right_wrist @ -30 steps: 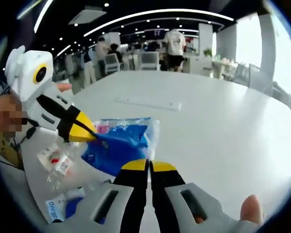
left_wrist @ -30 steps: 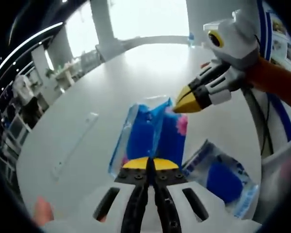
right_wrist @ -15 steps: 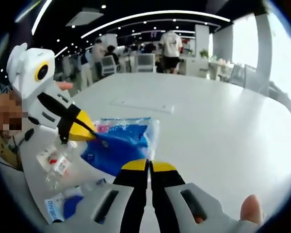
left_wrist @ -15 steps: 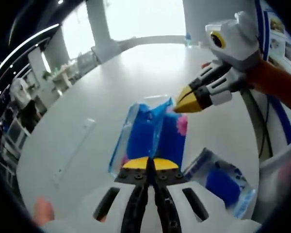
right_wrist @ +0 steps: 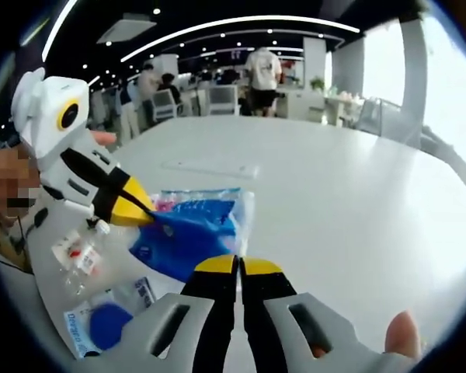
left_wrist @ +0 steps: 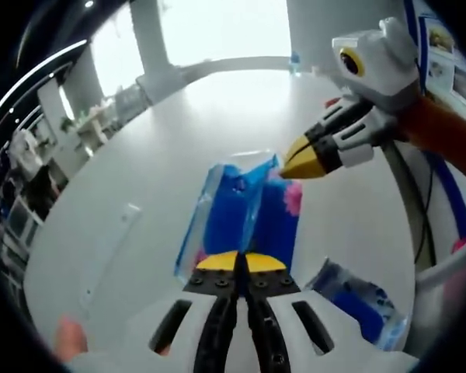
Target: Arrange the tabletop items into an orderly group along one side of the table until the central work area is clear of visible clutter.
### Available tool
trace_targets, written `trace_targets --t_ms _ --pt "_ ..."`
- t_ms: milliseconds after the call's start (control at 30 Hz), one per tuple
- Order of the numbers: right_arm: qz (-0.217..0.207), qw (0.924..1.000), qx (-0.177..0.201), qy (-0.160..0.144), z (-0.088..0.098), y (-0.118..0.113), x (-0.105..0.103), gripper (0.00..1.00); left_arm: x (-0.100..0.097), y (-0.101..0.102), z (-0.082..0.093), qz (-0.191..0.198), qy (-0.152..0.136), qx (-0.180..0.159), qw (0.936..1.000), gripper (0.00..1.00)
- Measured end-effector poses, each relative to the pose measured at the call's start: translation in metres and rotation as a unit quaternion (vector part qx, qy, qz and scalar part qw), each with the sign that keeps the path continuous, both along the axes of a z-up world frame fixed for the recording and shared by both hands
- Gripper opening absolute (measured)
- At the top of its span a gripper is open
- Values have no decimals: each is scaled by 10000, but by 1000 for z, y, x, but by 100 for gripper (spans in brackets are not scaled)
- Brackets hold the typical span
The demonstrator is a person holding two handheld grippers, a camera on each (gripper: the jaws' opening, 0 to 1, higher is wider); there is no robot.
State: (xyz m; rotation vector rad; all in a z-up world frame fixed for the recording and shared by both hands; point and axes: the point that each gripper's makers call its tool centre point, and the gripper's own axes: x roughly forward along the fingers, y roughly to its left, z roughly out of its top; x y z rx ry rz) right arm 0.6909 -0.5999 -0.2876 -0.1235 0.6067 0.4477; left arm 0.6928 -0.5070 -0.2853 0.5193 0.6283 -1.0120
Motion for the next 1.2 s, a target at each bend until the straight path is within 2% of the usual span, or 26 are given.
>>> trace_targets --t_ms 267,733,1200 --pt "-172 9998 39 92 -11 -24 8 2 11 -24 -14 -33 81 -10 10000 0" --pt "-372 9991 60 180 -34 -54 29 2 34 -55 -37 -15 118 8 9999 0" --pt "-481 9983 -32 335 -63 -70 39 2 48 -70 -72 -38 251 102 9996 0"
